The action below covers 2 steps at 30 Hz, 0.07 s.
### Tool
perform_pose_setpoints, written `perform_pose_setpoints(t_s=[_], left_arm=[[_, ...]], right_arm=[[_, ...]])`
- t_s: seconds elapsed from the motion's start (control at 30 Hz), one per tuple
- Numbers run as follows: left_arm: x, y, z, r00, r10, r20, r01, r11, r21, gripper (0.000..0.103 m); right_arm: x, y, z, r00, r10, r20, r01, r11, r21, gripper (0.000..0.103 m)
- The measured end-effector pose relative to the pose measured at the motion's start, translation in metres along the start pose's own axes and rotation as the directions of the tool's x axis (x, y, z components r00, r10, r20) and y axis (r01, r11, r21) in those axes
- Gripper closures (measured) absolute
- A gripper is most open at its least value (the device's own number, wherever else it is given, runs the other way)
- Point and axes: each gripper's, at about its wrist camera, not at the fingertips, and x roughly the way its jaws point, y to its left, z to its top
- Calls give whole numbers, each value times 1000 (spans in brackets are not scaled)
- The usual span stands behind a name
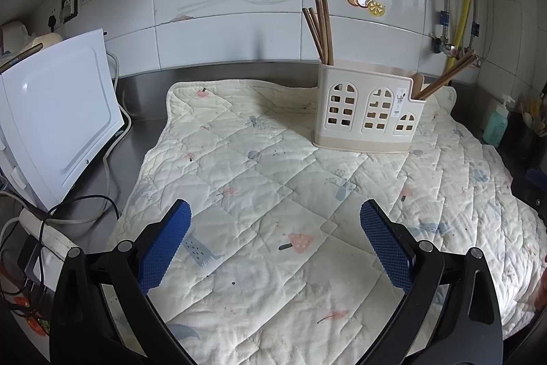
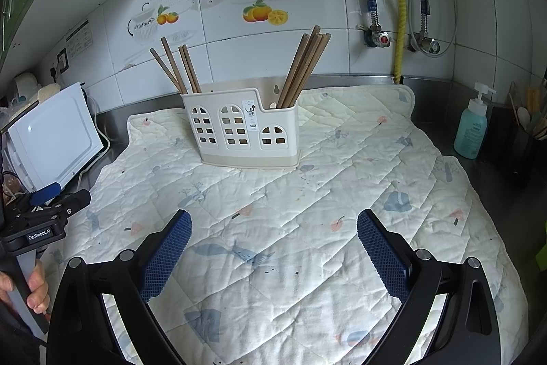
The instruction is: Organize utensils
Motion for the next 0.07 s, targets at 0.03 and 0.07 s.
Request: perform_pose_setpoints(t_s=[0.03,0.07], left_arm=[[0,0,0,1000,0,0,0,1000,-1,5],[0,0,0,1000,0,-1,0,1000,0,5]], right_arm=[[0,0,0,1000,0,0,0,1000,0,9],[0,0,0,1000,0,0,0,1000,0,9]])
